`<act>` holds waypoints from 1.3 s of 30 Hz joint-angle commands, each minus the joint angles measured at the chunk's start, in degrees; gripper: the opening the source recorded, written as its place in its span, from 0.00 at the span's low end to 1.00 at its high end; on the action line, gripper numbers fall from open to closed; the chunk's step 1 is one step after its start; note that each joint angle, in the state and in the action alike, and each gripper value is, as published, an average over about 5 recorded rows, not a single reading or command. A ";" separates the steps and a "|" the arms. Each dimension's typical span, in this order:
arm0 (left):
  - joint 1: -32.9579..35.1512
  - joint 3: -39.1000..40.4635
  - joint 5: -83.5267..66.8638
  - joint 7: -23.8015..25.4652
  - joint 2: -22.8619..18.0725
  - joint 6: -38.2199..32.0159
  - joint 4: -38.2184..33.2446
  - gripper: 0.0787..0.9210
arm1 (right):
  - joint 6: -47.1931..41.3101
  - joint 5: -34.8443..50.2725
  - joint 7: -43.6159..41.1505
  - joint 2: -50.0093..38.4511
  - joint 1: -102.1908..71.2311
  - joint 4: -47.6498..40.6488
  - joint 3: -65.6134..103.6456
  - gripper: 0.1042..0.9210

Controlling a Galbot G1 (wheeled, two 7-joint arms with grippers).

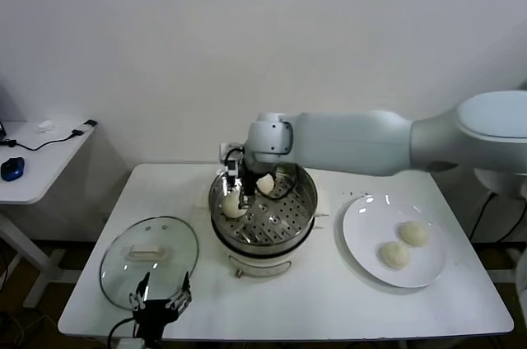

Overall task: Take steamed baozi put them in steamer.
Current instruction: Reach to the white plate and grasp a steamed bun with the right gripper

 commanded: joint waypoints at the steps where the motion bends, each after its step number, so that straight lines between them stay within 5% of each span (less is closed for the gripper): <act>1: -0.02 -0.01 -0.05 0.03 0.11 0.02 -0.01 0.88 | 11.99 -4.15 -17.97 -15.88 12.48 4.55 -3.09 0.88; 9: -0.74 0.00 -0.30 0.04 0.19 0.39 0.15 0.88 | 16.06 -14.79 -22.22 -35.41 17.14 9.99 -18.09 0.88; 16: -0.71 -0.59 -0.43 0.08 0.21 0.77 0.14 0.88 | 15.15 -23.68 -20.56 -43.54 4.18 8.89 -14.78 0.88; 39: -1.03 -1.03 -1.33 0.06 0.23 1.37 1.54 0.88 | 9.17 -33.02 -12.00 -40.70 -29.15 -1.67 9.09 0.88</act>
